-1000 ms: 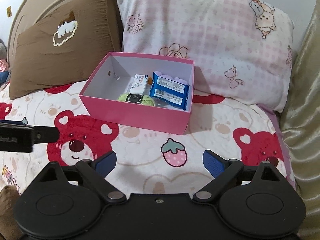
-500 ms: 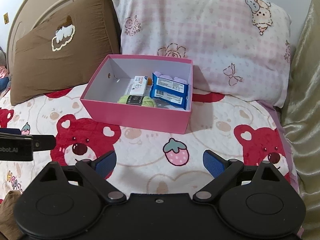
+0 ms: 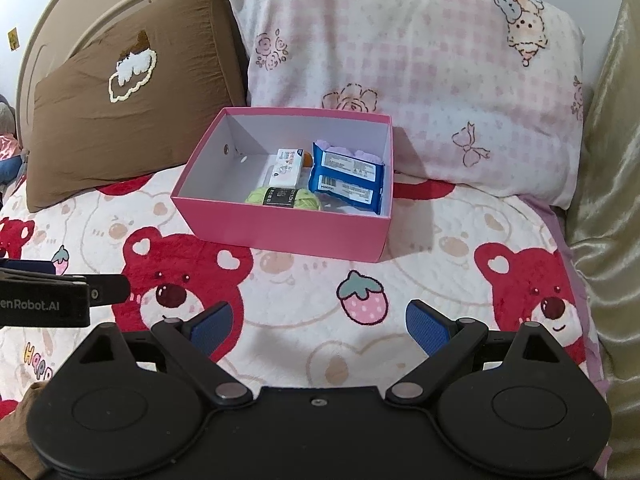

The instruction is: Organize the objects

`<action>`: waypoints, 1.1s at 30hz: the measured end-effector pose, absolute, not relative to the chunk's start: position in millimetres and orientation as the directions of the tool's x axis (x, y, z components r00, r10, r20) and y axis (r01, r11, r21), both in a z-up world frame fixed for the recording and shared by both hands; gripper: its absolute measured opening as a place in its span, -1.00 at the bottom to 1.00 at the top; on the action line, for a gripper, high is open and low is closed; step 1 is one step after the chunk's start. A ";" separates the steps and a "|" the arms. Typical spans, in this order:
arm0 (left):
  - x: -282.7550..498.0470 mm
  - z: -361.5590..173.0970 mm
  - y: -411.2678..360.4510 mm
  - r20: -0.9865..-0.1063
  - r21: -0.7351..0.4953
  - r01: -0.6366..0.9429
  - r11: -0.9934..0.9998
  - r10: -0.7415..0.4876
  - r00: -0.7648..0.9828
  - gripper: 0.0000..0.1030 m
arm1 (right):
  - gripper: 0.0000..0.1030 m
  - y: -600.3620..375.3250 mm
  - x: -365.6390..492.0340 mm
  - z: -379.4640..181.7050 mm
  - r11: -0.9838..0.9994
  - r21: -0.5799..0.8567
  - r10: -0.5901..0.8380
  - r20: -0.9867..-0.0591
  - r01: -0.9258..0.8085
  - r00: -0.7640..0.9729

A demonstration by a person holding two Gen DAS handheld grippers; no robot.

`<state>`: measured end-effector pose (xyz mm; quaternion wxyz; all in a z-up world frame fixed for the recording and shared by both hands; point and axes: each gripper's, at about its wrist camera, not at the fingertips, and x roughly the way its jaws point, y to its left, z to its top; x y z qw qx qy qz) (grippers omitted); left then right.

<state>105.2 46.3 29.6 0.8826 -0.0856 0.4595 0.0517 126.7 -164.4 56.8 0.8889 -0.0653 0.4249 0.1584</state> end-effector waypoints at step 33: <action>105.9 30.2 43.5 -0.825 -0.026 -0.169 0.985 0.074 0.560 0.97 | 0.85 -168.5 125.2 53.8 0.942 0.001 0.209 -0.786 -0.336 0.582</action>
